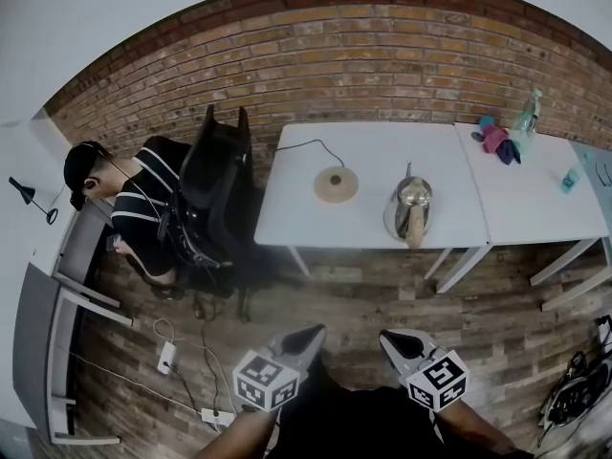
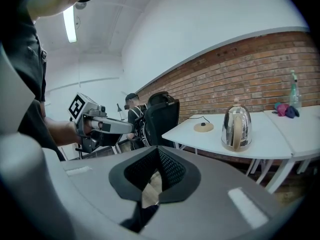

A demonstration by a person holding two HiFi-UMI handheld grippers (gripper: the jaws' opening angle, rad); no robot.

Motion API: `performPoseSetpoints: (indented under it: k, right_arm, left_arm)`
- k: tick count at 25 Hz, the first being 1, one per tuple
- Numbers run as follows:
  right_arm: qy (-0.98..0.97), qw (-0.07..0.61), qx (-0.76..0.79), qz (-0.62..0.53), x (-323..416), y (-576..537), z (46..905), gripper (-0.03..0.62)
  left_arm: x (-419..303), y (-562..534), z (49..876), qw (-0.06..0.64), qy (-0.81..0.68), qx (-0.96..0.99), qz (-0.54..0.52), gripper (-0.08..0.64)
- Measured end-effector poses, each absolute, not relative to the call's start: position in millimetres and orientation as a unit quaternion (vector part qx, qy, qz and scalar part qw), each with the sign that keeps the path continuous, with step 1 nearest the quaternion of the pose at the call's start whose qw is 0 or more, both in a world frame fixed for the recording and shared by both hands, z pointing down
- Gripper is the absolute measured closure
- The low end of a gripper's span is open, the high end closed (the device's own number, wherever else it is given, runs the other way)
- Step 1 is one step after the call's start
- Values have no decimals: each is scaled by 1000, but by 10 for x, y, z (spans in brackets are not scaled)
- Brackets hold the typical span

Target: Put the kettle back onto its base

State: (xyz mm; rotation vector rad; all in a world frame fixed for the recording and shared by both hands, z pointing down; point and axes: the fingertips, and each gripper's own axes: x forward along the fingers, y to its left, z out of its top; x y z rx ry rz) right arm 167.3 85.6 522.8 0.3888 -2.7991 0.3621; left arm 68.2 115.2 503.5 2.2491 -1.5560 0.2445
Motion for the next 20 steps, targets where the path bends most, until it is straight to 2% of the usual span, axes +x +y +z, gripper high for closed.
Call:
performPoseSetpoints:
  k: [13, 20]
  right_arm:
    - [-961, 175, 156, 144, 990, 228, 5154, 565]
    - [-959, 164, 183, 141, 256, -299, 4874, 565]
  left_arm:
    - [64, 517, 4956, 205, -522, 821, 107, 558]
    - [-618, -17, 4836, 203, -496, 839, 99, 558]
